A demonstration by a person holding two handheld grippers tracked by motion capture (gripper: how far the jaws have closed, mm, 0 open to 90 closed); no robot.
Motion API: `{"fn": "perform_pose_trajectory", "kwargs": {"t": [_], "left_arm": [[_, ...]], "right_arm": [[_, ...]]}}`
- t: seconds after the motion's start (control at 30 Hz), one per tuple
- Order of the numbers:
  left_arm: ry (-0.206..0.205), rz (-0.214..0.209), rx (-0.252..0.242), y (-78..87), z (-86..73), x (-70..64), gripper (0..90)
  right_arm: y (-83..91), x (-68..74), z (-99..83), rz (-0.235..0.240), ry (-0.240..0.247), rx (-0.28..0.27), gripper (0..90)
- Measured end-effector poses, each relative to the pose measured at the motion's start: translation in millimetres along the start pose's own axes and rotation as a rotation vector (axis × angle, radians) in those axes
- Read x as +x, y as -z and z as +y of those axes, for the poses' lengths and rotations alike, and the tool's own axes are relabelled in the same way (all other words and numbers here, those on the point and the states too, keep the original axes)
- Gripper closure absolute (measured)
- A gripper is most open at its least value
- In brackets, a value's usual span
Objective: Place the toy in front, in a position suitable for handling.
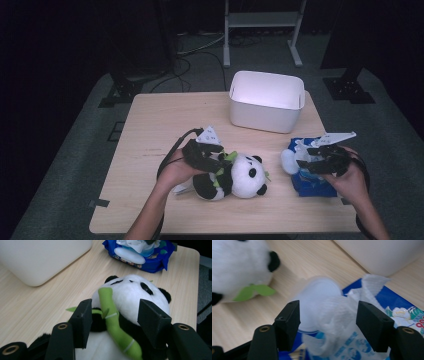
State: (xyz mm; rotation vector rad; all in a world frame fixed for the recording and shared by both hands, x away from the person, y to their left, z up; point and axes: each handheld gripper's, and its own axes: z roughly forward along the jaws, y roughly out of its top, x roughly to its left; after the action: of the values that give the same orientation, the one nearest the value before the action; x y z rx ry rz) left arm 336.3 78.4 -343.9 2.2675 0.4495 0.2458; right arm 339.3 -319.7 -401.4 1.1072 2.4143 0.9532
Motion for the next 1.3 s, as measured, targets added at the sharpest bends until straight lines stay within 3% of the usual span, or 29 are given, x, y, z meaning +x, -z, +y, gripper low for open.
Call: {"fn": "perform_pose_trajectory", "kwargs": {"t": [0.23, 0.37, 0.53, 0.7, 0.87, 1.0, 1.1, 1.3], "left_arm": [[0.026, -0.001, 0.007, 19.7, -21.6, 6.7, 37.8], [0.054, -0.01, -0.001, 28.4, -42.6, 13.2, 33.1], [0.097, -0.048, -0.064, 36.0, -62.0, 21.6, 27.0], [0.103, -0.075, -0.088, 40.5, -69.3, 24.7, 22.3], [0.123, -0.107, -0.103, 40.5, -75.6, 25.8, 18.4], [0.115, -0.117, -0.105, 40.0, -76.4, 24.8, 17.3], [0.107, -0.131, -0.104, 38.3, -76.7, 23.4, 14.7], [0.088, -0.174, -0.088, 34.0, -78.3, 21.1, 14.6]], "right_arm": [[-19.5, -12.9, 1.6, 0.005, -0.029, 0.079, 43.3], [-24.8, -17.1, -0.3, 0.003, -0.064, 0.101, 62.9], [-19.2, -22.5, -1.2, 0.026, -0.111, 0.09, 81.8], [-9.3, -25.7, 1.9, 0.066, -0.141, 0.05, 85.0], [7.0, -21.7, 12.4, 0.086, -0.127, -0.007, 85.1], [20.7, -7.7, 31.8, 0.11, -0.078, -0.042, 85.0], [26.9, 11.8, 51.0, 0.157, -0.018, -0.064, 84.9], [19.0, 57.5, 84.5, 0.266, 0.114, -0.067, 84.4]]}}
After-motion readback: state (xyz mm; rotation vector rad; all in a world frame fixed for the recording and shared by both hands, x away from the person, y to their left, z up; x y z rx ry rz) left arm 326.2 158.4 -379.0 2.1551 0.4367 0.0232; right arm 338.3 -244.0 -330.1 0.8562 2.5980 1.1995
